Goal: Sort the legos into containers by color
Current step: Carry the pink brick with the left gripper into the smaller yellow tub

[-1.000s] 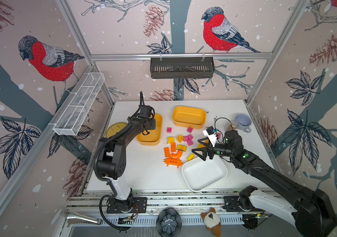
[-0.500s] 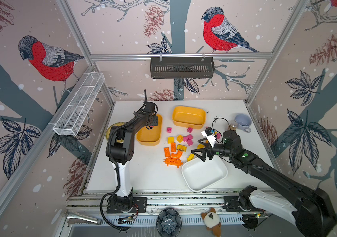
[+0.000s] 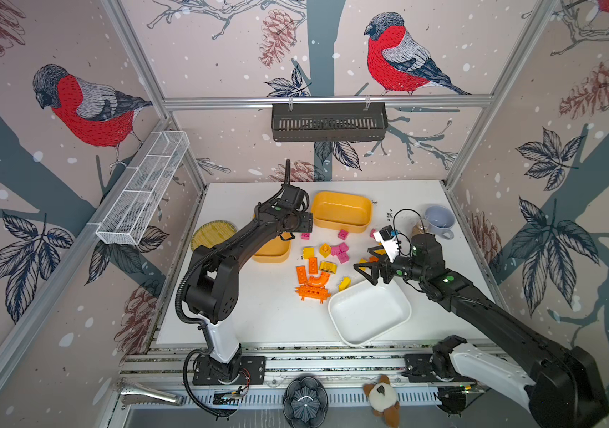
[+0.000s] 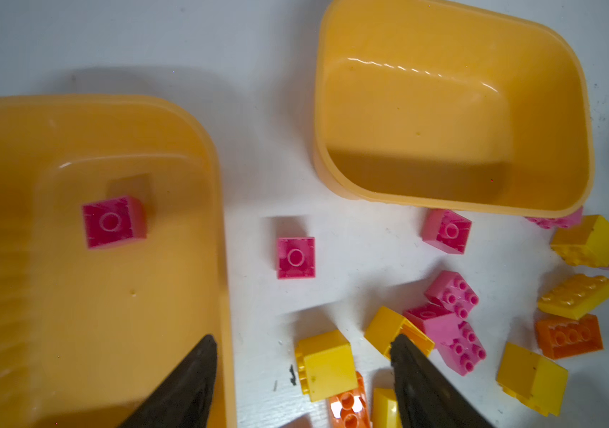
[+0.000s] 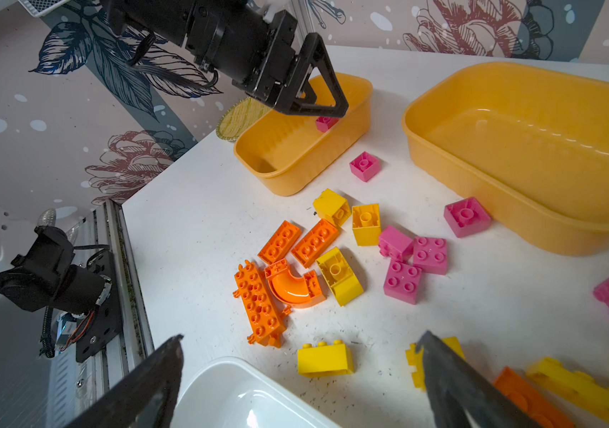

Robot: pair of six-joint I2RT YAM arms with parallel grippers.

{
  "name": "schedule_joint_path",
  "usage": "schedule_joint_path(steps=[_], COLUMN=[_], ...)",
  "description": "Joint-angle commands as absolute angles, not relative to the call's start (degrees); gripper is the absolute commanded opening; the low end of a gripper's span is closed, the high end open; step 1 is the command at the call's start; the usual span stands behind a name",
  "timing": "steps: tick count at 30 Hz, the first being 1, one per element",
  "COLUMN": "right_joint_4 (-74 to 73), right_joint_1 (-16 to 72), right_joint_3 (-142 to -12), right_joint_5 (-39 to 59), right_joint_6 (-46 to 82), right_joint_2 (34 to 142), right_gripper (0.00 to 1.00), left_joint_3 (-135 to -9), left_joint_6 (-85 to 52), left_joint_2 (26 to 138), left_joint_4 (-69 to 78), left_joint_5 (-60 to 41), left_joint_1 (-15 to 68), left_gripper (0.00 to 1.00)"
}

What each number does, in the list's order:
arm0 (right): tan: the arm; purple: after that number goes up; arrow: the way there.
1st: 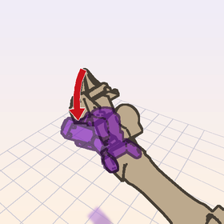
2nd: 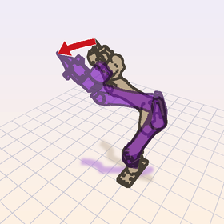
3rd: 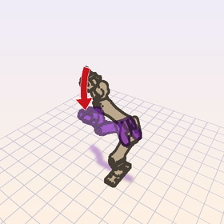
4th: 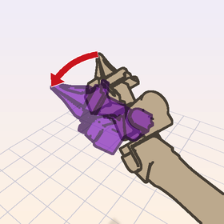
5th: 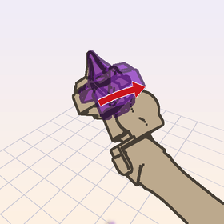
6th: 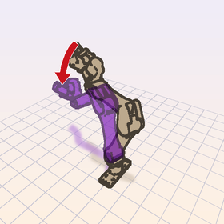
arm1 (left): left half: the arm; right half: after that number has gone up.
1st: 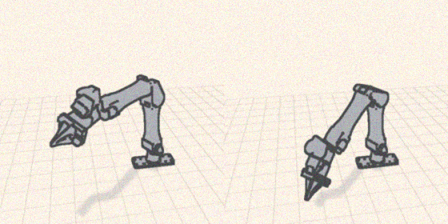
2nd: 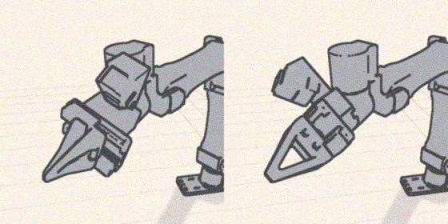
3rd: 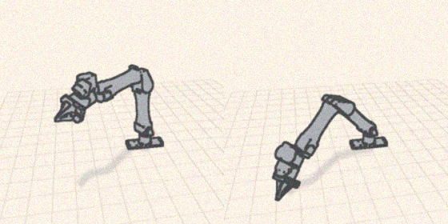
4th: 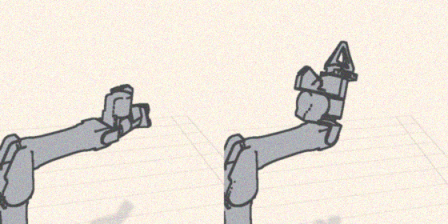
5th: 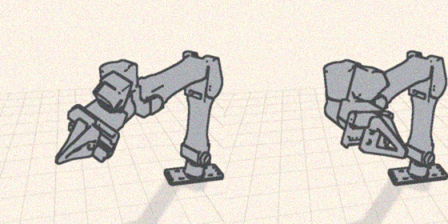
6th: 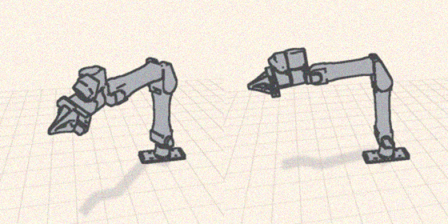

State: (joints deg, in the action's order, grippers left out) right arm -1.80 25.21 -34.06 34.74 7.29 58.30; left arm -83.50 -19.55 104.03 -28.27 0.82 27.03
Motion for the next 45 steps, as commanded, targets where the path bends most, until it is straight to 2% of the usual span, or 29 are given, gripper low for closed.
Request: schedule_joint_path(steps=[1, 9, 22, 26, 29, 33, 41, 45], right_joint_4=[-1.85, -1.43, 0.18, 1.44, 1.42, 2.42, -0.64, -0.35], right_joint_1=[24.08, 21.9, 21.19, 20.8, 20.7, 20.51, 20.23, 20.24], right_joint_3=[-34.97, -36.06, -35.41, -35.68, -35.22, -34.79, -34.32, -35.8], right_joint_5=[36.01, 35.69, 35.28, 34.64, 34.98, 33.8, 35.18, 37.78], right_joint_6=[5.98, 4.59, 4.08, 3.83, 4.05, 3.34, 4.97, 5.72], right_joint_2=[58.72, 60.37, 58.53, 58.2, 57.91, 56.86, 56.96, 58.6], right_gripper=[0.99, 0.99, 0.99, 0.99, 0.99, 0.99, 0.99, 0.99], left_joint_3=[-84.32, -86.66, -88.85, -89.08, -88.52, -89.04, -92.38, -92.93], left_joint_6=[-21.77, -19.79, -17.83, -17.52, -17.59, -17.76, -16.79, -16.2], left_joint_2=[106.64, 115.54, 122.3, 123.74, 123.11, 122.61, 114.97, 109.7], left_joint_4=[-28.64, -26.02, -23.48, -23.09, -21.92, -22.07, -28.74, -33.92], left_joint_5=[1.66, 4.27, 9.33, 8.8, 7.6, 7.62, 5.2, 8.09], left_joint_1=[28.03, 28.27, 28.83, 28.83, 29.51, 29.63, 29.58, 28.53], left_gripper=[0.73, 0.67, 0.59, 0.5, 0.39, 0.31, 0.32, 0.33])
